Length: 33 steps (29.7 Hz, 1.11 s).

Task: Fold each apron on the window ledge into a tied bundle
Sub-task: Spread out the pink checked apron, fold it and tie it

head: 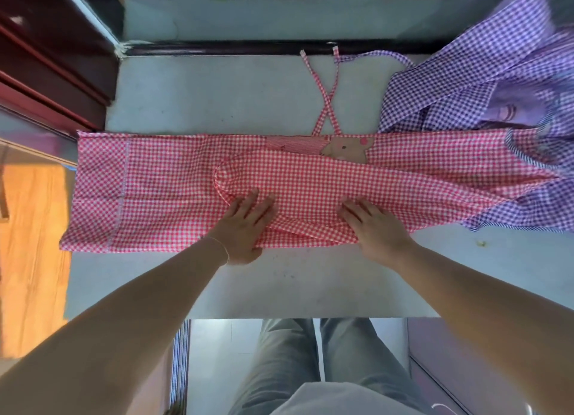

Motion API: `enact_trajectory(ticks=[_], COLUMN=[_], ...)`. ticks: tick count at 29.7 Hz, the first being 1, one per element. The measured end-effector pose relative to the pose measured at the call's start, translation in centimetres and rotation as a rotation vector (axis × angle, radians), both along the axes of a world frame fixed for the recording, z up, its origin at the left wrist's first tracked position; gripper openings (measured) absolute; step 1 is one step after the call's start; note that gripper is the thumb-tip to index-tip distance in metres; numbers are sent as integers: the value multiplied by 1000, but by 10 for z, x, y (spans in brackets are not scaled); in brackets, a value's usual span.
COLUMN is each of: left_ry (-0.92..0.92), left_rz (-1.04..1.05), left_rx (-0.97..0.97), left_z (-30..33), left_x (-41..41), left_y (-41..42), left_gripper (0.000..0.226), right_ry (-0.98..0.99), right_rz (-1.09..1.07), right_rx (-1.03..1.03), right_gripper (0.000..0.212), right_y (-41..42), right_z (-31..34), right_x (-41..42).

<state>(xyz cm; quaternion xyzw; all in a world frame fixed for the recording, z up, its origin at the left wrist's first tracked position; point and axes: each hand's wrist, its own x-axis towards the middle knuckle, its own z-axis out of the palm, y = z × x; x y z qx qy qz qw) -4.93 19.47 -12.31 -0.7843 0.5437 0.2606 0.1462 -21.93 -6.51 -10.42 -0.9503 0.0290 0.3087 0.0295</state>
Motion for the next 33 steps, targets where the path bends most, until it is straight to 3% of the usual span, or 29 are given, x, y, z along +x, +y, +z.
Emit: enact_trajectory(ticks=[4, 6, 10, 12, 15, 18, 22, 25, 28, 30, 32, 33], left_ry=[-54, -40, 253, 381, 419, 375, 297, 232, 223, 241, 230, 217], left_rz=[186, 276, 507, 584, 618, 591, 560, 577, 592, 598, 591, 582], left_rx=[80, 85, -28, 67, 160, 202, 234, 226, 221, 220, 222, 209], left_z=[14, 27, 67, 73, 65, 55, 45, 36, 29, 24, 22, 21], left_x=[-7, -2, 30, 49, 76, 98, 104, 103, 101, 94, 81, 75], left_y=[-11, -20, -49, -62, -77, -90, -103, -108, -113, -117, -123, -126], left_gripper=[76, 62, 40, 38, 40, 46, 47, 46, 48, 48, 47, 48], right_ry=[-48, -51, 243, 300, 289, 258, 225, 117, 155, 133, -88, -205], right_rz=[19, -80, -353, -392, -440, -452, -488, -349, -367, -370, -292, -243], right_rx=[69, 203, 557, 521, 403, 324, 294, 162, 91, -80, -234, -199], right_gripper=[51, 45, 48, 59, 52, 51, 70, 56, 50, 44, 31, 25], right_y=[-8, -18, -60, -79, -90, -97, -97, -88, -88, -86, -70, -57], right_z=[20, 33, 34, 31, 38, 28, 18, 18, 17, 19, 21, 21], right_x=[13, 29, 61, 72, 89, 95, 95, 97, 96, 97, 96, 96])
